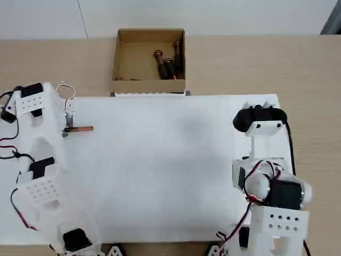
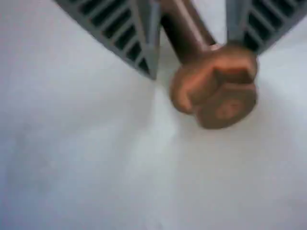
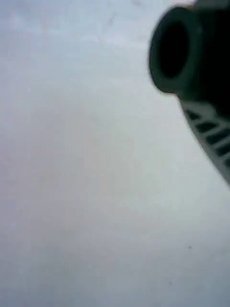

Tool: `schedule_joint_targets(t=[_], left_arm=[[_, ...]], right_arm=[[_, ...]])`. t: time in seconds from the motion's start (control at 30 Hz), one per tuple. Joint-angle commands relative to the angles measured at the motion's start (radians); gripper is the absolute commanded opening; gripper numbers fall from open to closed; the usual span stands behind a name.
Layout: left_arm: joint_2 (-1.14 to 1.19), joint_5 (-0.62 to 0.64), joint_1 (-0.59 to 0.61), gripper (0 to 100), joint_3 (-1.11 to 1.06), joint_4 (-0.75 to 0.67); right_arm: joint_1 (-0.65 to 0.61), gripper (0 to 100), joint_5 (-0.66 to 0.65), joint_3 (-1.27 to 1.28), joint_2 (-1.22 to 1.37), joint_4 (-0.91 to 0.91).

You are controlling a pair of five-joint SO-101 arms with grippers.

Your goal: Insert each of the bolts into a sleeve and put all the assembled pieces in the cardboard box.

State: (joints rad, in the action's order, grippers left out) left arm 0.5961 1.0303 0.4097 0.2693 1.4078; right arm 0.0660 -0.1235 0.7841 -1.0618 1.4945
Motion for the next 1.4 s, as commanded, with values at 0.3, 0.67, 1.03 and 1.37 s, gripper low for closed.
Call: schedule_joint_targets(t=[0.3, 0.67, 1.03, 1.37], left_arm=[[0.032, -0.002, 0.002, 0, 0.074, 0.021], [0.031, -0.055, -0.086, 0, 0.558, 0.347], [-0.207, -0.262, -0.137, 0, 0.674, 0.347], [-0.717, -0.393, -0.273, 0, 0.254, 0.344]], right_arm=[[0.007, 0.4, -0.012, -0.008, -0.010, -0.021], [0.005, 0.5, -0.012, -0.094, -0.016, -0.007], [0.013, 0.4, -0.012, -0.221, -0.018, 0.170], [0.013, 0.4, -0.118, -0.244, -0.306, 0.171]])
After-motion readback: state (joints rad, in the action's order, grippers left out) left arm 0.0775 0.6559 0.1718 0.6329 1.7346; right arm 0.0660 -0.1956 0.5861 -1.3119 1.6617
